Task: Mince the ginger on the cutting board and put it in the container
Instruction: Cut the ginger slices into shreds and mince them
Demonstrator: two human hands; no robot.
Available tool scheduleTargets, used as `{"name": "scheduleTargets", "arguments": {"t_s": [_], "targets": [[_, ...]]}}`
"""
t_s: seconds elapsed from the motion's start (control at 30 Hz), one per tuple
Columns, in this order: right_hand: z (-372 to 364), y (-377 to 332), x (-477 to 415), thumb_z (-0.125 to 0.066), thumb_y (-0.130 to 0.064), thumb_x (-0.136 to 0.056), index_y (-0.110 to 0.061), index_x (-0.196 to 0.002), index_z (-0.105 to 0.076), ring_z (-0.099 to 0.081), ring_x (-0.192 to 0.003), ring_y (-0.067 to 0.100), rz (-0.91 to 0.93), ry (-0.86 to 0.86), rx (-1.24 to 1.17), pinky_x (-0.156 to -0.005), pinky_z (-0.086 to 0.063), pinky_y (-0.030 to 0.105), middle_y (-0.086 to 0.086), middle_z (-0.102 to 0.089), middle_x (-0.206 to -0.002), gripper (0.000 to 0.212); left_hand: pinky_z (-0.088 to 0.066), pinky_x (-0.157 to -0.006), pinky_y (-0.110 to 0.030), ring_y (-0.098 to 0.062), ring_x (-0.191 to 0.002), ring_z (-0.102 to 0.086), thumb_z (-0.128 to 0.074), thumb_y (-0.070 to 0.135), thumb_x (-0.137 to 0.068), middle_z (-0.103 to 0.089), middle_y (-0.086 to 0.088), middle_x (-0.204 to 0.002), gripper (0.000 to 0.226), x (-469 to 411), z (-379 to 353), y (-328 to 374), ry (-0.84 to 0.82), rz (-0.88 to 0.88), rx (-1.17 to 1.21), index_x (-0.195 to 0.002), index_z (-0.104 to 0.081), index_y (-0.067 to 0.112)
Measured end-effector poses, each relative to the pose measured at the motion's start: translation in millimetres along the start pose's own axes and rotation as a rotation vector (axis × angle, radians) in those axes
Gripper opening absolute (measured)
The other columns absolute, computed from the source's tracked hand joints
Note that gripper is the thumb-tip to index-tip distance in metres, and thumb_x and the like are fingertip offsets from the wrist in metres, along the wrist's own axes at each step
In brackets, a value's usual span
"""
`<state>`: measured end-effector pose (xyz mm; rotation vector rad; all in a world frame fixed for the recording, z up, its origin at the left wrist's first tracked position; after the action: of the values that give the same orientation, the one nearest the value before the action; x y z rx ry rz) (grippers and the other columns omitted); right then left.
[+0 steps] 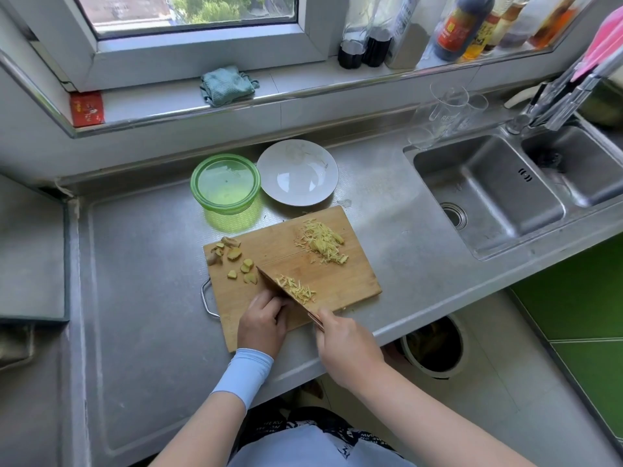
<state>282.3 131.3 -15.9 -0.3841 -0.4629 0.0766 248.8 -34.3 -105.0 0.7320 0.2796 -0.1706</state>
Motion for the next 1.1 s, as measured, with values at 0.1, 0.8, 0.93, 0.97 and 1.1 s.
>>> {"name": "scheduleTargets", "arguments": {"t_s": [0.1, 0.8, 0.93, 0.97, 1.1], "targets": [[1, 6, 13, -0.037, -0.028, -0.103, -0.025, -0.097, -0.032, -0.051, -0.064, 0.028, 0.001, -0.010, 0.000, -0.056, -0.041, 0.039, 0.000, -0.051, -0.070, 0.008, -0.044, -0.067, -0.024, -0.023, -0.080, -0.059, -0.056, 0.017, -0.083, -0.067, -0.005, -0.087, 0.018, 0, -1, -2, -0.008, 0.014, 0.001, -0.082, -0.073, 0.010], [-3, 16, 30, -0.036, -0.030, -0.104, -0.024, -0.095, -0.033, -0.040, -0.053, 0.017, -0.021, -0.019, 0.022, -0.046, -0.026, 0.032, -0.004, -0.044, -0.064, 0.011, -0.044, -0.068, -0.024, -0.022, -0.082, -0.057, -0.063, 0.008, -0.081, -0.067, -0.004, -0.092, 0.007, 0, -2, -2, -0.010, 0.004, -0.024, -0.082, -0.071, 0.008], [-3, 3, 6, -0.038, -0.027, -0.104, -0.024, -0.101, -0.034, -0.049, -0.063, 0.028, -0.010, -0.022, 0.026, -0.054, -0.039, 0.037, 0.001, -0.052, -0.072, 0.006, -0.048, -0.064, -0.031, -0.025, -0.078, -0.059, -0.057, 0.018, -0.085, -0.066, -0.005, -0.087, 0.017, 1, -4, -5, -0.020, 0.029, -0.022, -0.080, -0.071, 0.010], [-3, -1, 2, -0.038, -0.027, -0.104, -0.024, -0.100, -0.032, -0.049, -0.064, 0.029, -0.004, -0.020, 0.024, -0.056, -0.040, 0.038, 0.001, -0.052, -0.073, 0.007, -0.047, -0.063, -0.031, -0.025, -0.078, -0.059, -0.056, 0.020, -0.085, -0.065, -0.005, -0.086, 0.019, 1, -4, -5, -0.019, 0.031, -0.024, -0.080, -0.071, 0.010], [0, -1, 3, -0.038, -0.027, -0.103, -0.025, -0.098, -0.031, -0.049, -0.065, 0.030, 0.010, -0.015, 0.008, -0.056, -0.040, 0.039, 0.000, -0.049, -0.070, 0.009, -0.047, -0.066, -0.029, -0.024, -0.080, -0.058, -0.056, 0.021, -0.088, -0.065, -0.005, -0.087, 0.020, 2, -1, -3, -0.022, 0.035, -0.007, -0.082, -0.072, 0.010]]}}
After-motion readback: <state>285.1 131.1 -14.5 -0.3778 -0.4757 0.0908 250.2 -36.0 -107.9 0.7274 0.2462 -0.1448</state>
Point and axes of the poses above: each hand's wrist, its own x-axis away from the middle knuckle, its own z-axis out of the back of the hand, y = z × x, the point moved 1 cm from there along -x, towards the middle knuckle
